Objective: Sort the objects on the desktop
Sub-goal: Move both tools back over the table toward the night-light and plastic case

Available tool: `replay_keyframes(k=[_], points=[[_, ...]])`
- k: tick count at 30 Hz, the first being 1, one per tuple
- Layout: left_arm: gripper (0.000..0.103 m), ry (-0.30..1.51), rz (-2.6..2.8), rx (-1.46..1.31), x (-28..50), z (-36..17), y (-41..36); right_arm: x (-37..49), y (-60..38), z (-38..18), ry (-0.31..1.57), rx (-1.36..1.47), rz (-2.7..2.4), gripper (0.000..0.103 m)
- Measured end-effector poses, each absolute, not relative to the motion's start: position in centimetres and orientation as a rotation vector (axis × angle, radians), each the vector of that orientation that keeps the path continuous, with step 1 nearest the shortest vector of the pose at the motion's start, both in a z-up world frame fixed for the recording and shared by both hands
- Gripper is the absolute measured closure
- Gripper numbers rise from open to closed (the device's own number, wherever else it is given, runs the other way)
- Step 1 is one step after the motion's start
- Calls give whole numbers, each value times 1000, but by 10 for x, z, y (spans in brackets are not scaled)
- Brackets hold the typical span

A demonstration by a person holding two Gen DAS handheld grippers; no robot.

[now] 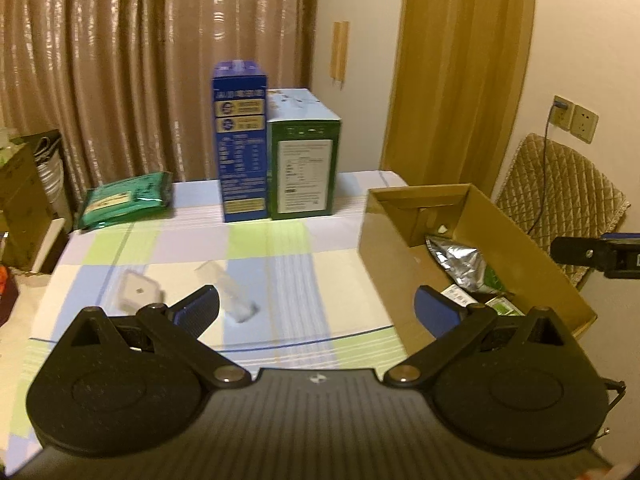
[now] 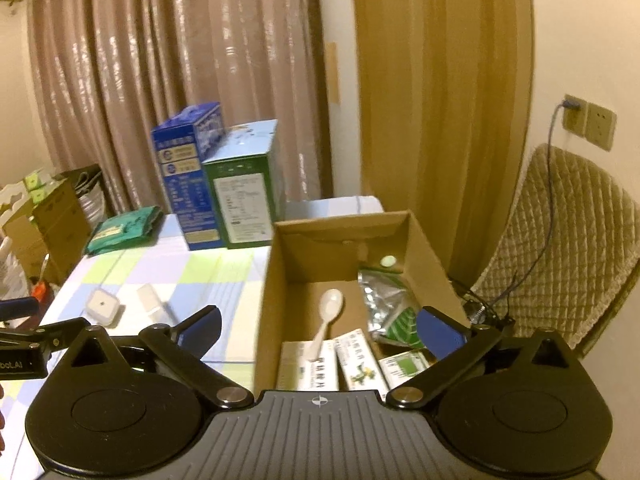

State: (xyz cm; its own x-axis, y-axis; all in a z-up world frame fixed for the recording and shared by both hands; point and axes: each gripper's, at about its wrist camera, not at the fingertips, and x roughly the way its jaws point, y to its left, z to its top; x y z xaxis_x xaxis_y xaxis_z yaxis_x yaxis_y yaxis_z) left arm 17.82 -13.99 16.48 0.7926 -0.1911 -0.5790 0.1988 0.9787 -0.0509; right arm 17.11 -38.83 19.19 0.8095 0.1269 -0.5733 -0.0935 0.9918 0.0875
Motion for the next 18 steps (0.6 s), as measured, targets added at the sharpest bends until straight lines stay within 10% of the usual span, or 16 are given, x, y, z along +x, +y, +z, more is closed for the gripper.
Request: replay_keyframes(k=[18], points=[[1,564,-17,-32,121,173,-8,156,-275,201,605,-73,271,2]])
